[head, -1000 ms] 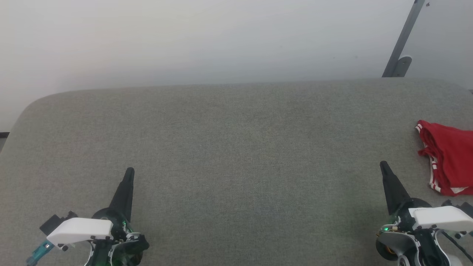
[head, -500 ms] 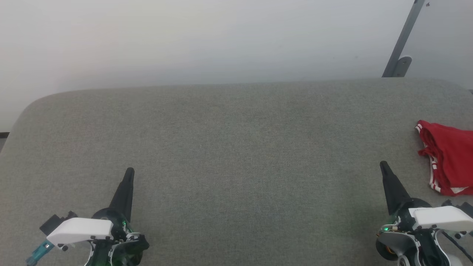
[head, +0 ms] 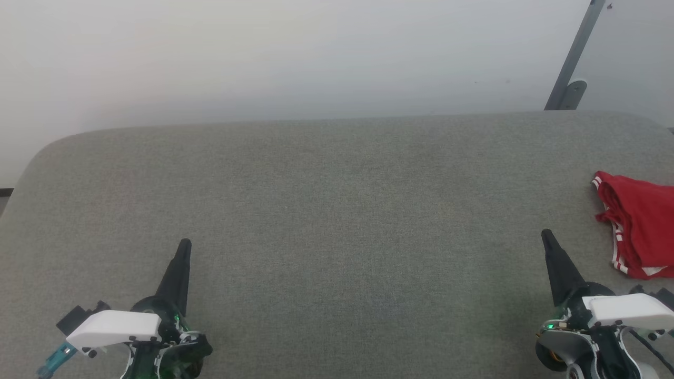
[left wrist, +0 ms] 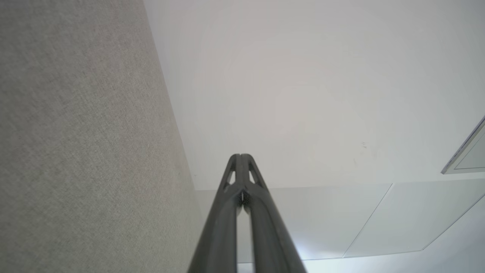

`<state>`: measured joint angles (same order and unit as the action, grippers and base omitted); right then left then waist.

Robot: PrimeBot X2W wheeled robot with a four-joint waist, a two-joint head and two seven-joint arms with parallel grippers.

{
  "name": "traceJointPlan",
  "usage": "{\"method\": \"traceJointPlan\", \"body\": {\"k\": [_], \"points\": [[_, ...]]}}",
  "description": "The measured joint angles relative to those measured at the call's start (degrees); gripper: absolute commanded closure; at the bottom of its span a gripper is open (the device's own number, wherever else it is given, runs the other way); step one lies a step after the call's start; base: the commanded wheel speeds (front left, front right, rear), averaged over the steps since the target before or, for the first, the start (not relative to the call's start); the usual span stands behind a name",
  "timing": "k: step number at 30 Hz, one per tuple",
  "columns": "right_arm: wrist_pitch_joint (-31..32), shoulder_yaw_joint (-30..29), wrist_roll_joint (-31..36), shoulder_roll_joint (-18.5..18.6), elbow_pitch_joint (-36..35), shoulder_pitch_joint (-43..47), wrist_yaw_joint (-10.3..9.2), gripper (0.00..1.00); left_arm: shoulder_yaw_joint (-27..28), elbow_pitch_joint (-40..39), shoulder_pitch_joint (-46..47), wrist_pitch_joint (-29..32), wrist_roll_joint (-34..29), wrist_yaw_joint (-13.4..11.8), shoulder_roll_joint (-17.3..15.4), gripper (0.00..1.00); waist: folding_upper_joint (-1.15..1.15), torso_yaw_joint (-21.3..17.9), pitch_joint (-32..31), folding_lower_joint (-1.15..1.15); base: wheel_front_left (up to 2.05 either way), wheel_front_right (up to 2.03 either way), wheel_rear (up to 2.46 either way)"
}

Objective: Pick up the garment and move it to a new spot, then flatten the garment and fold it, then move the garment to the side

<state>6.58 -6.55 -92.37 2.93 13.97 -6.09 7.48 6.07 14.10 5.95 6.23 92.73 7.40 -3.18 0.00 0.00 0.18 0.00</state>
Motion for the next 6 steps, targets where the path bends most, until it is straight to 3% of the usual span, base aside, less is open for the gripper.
{"method": "traceJointPlan", "body": {"k": [6], "points": [[0.0,0.0,0.0,0.0,0.0,0.0,0.0,1.0,0.0,0.0,0.0,0.0,0.0,0.0,0.0,1.0,0.0,0.0,0.0,0.0,0.0,0.0,0.0]]}}
